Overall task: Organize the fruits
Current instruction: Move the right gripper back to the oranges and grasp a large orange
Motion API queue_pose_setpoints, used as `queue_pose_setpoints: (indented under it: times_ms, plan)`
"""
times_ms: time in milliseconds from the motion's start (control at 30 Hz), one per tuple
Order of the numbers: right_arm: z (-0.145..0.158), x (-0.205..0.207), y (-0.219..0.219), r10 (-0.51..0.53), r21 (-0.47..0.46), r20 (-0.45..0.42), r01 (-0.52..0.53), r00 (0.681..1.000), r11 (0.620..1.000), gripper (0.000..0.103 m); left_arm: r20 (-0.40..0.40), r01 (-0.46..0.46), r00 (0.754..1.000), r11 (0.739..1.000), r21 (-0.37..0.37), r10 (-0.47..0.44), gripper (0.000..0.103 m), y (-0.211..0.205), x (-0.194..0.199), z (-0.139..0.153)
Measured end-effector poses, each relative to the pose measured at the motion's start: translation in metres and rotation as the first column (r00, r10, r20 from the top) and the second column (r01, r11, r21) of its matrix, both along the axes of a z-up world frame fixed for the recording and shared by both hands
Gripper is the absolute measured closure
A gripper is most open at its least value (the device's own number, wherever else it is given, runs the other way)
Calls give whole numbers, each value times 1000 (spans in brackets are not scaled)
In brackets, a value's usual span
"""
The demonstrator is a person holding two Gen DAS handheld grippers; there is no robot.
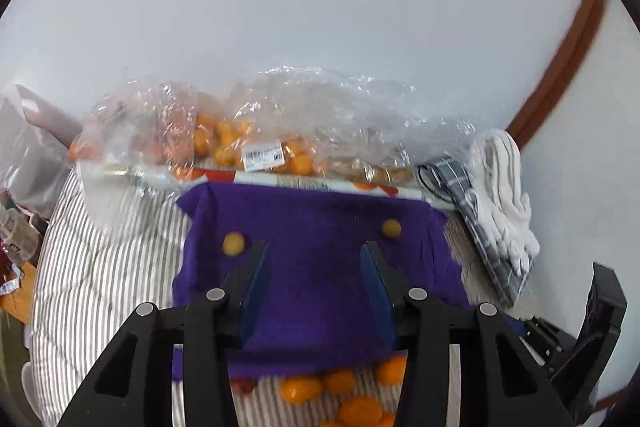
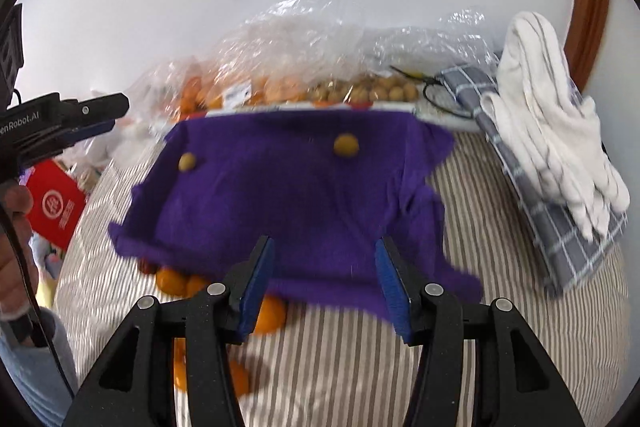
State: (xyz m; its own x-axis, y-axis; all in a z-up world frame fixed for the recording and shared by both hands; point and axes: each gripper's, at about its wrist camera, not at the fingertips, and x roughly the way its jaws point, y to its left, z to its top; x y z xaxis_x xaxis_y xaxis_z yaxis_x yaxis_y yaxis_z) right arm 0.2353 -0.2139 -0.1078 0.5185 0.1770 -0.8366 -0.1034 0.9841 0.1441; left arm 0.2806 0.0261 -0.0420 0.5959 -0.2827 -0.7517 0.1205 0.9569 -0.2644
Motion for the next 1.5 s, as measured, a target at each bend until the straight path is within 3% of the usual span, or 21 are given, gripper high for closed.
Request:
queue_pose_setpoints:
  times_ms: [267,400,600,733,967,1300,1500]
  plan:
    - [-19,-57,19,71,-9,36,-71,997,997,50,-26,-27,999,995,100,30,56,31,-72,-67]
    - [-26,-73,29,107,20,52,-108,993,994,59,-29,-56,998,987,150,61,56,50,-99,-94]
    - [-38,-93,55,207,47,55,-210,977,977,58,-69,-88,993,992,90,95,56,74,-117,-118]
    - [-52,-103,68,245,-16,41,-245,969,969,58,-63,-81,994,993,87,87,54,76,-126,-124]
    - [-68,-107,79,260,-111,25,-255,965,961,58,-43,-49,997,988,148,56,51,64,-132,-125]
    - [-79,-97,83,247,-107,42,-241,968,965,61,-41,-45,998,985,165,53,50,62,-133,-125]
    - [-73,-101,63,206,-104,62,-199,977,974,61,-41,-47,998,986,159,54,50,62,-133,-125]
